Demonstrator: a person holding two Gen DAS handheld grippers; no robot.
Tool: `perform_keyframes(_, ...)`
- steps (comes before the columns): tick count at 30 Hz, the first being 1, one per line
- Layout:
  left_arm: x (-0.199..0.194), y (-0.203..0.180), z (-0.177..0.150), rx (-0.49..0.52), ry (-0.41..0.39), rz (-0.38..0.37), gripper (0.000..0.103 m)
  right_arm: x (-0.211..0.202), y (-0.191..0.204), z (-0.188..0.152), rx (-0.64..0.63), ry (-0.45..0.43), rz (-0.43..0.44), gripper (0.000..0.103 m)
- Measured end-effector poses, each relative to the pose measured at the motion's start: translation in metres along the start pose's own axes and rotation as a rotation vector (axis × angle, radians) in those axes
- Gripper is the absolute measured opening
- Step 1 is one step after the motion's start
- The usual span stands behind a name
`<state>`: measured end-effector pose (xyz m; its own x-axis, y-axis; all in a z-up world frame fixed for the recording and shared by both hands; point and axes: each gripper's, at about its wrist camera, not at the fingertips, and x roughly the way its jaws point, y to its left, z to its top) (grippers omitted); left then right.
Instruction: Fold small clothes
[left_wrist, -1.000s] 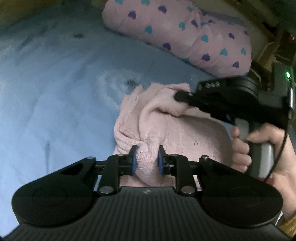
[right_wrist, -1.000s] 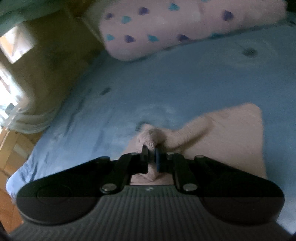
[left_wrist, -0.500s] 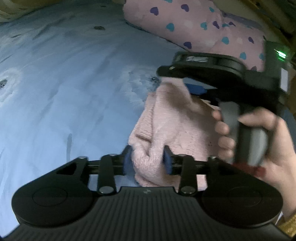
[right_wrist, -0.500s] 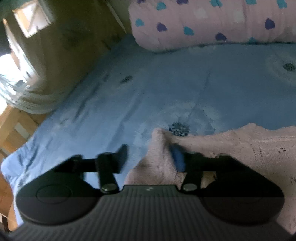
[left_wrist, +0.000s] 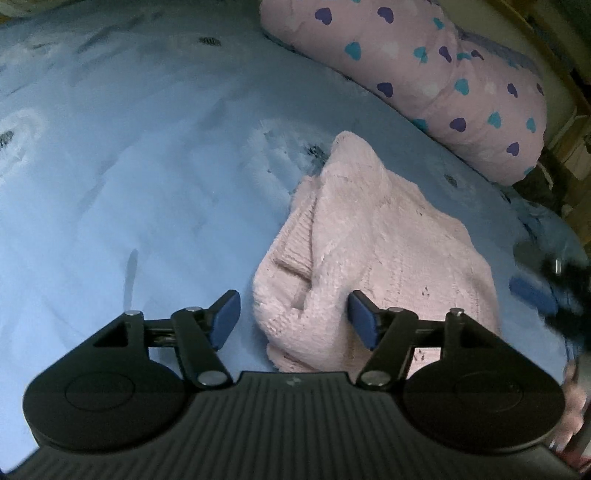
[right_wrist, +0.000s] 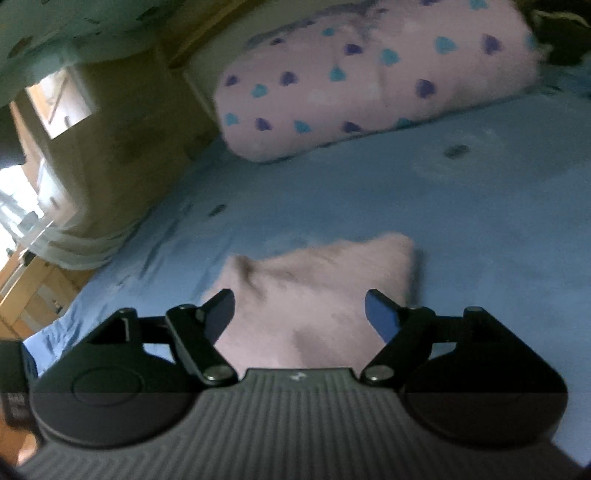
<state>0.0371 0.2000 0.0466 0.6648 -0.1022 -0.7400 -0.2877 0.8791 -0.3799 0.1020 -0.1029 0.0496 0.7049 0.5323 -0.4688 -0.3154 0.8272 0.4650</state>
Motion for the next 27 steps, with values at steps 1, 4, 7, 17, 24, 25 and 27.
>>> perform_keyframes(1, 0.001, 0.0, 0.0, -0.002, 0.005, -0.003, 0.071, -0.003, -0.007, -0.005, 0.013, 0.005, -0.011, 0.08)
perform_keyframes(4, 0.006, -0.002, -0.002, 0.001, 0.021, 0.0, 0.075, -0.008, -0.025, -0.022, 0.05, 0.034, -0.032, 0.08)
perform_keyframes(7, 0.011, -0.003, -0.003, 0.001, 0.032, 0.004, 0.077, 0.001, -0.034, -0.036, 0.096, 0.083, -0.014, 0.081)
perform_keyframes(17, 0.029, 0.006, -0.001, -0.091, 0.116, -0.141, 0.076, 0.039, -0.025, -0.068, 0.152, 0.136, 0.109, 0.081)
perform_keyframes(24, 0.032, -0.001, -0.003, -0.112, 0.152, -0.32, 0.051, 0.023, -0.029, -0.051, 0.186, 0.107, 0.163, 0.048)
perform_keyframes(25, 0.03, -0.004, -0.004, -0.111, 0.152, -0.348, 0.05, 0.018, -0.027, -0.046, 0.185, 0.095, 0.166, 0.047)
perform_keyframes(27, 0.026, -0.011, -0.008, -0.104, 0.159, -0.402, 0.049, 0.004, -0.027, -0.038, 0.186, 0.076, 0.169, 0.047)
